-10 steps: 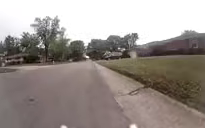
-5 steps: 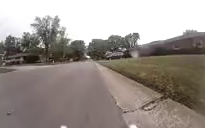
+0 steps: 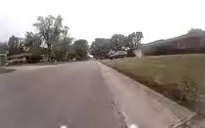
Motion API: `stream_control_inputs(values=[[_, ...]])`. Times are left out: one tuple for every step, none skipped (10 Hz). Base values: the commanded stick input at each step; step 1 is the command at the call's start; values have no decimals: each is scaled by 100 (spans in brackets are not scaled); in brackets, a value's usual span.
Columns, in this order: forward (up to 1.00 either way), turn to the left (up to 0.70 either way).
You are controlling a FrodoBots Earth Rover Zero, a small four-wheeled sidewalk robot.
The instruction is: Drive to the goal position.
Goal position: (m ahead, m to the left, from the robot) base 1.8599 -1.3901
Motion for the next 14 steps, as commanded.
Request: stream_control_inputs(values=[[100,26],[100,2],[100,0],[100,0],[100,0],[100,0],[100,0],[100,0],[100,0],[100,0],[100,0],[100,0],[100,0],[100,0]])
